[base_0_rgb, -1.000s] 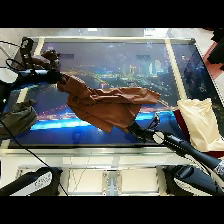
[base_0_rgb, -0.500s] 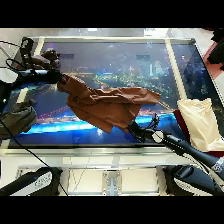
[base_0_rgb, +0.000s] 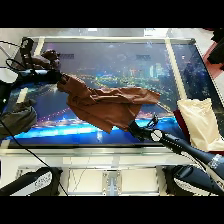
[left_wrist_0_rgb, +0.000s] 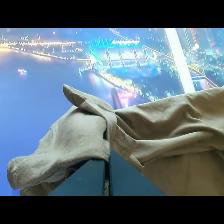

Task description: Fold the shirts.

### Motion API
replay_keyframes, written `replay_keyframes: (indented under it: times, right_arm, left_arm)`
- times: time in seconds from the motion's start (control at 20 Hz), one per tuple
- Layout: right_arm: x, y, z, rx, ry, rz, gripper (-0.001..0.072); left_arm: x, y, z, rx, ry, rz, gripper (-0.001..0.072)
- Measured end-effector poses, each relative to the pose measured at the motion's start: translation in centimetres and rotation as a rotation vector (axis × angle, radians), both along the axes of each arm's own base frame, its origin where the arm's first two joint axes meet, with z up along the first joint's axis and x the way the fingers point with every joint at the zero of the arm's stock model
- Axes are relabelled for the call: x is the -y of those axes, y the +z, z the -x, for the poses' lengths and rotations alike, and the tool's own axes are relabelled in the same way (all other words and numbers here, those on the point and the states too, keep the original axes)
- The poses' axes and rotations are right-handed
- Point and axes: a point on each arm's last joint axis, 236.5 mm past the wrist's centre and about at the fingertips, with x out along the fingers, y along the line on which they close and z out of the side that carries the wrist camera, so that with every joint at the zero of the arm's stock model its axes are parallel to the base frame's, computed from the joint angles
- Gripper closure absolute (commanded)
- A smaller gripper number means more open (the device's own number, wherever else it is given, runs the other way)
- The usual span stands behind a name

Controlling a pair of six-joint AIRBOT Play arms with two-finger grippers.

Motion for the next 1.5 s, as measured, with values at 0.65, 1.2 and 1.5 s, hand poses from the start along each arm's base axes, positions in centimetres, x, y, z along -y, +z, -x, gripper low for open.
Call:
replay_keyframes:
  times: [0.65,1.2,1.5]
  right_arm:
    - [5.6,32.2,-4.8,0.895,0.137,0.098,0.0685]
    - [17.4,61.0,13.3,1.58,-0.193,0.4,0.0687]
    - [17.6,57.1,2.2,1.328,-0.101,0.526,0.0686]
  left_arm:
    - [-2.6,16.3,3.2,0.32,-0.02,-0.268,0.0694]
    - [-6.8,33.3,20.5,0.723,0.201,-0.476,0.0698]
    - [-6.1,28.3,14.2,0.524,0.117,-0.445,0.0697]
